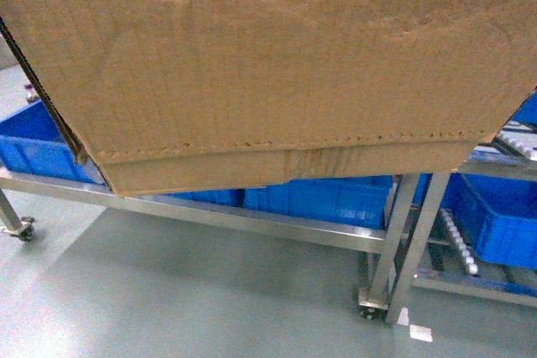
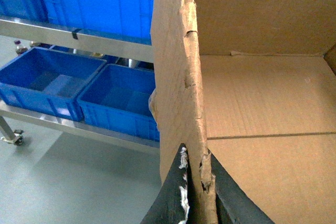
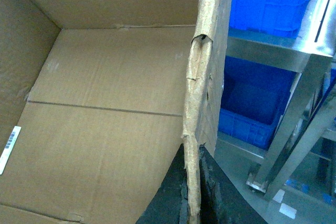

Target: Sort boxes to right shelf from conveyor

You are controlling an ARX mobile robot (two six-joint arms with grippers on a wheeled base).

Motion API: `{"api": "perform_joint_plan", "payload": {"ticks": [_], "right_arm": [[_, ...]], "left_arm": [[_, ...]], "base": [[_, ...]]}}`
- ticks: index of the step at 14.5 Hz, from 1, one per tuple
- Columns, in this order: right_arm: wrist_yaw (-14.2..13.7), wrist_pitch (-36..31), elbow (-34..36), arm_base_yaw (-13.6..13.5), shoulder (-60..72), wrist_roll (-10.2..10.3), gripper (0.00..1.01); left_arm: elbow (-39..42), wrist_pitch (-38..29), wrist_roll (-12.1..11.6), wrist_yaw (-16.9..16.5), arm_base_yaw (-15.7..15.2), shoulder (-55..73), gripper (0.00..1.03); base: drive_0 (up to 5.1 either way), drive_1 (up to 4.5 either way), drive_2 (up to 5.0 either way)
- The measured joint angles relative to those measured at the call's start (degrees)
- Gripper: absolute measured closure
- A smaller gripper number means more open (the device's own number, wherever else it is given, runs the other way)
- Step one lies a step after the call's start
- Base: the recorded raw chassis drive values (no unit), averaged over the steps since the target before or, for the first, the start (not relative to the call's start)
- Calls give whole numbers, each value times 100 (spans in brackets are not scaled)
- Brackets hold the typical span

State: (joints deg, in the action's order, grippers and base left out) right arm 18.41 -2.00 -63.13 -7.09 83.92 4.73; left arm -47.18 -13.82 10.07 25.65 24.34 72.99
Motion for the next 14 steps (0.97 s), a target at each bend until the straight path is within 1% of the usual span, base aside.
{"api": "perform_joint_plan", "payload": {"ticks": [11, 13, 14], "right_arm": [[0, -2, 0, 0, 0, 0, 99], [0, -17, 0, 4, 0, 0, 99], [2, 7, 0, -15, 4, 0, 99]], "left_arm": [[0, -2, 0, 0, 0, 0, 100], [0, -22, 0, -7, 0, 0, 100], [0, 26, 0, -4, -35, 0, 100]], "base": [[-133, -133, -133], [0, 0, 0], [384, -469, 92]]}}
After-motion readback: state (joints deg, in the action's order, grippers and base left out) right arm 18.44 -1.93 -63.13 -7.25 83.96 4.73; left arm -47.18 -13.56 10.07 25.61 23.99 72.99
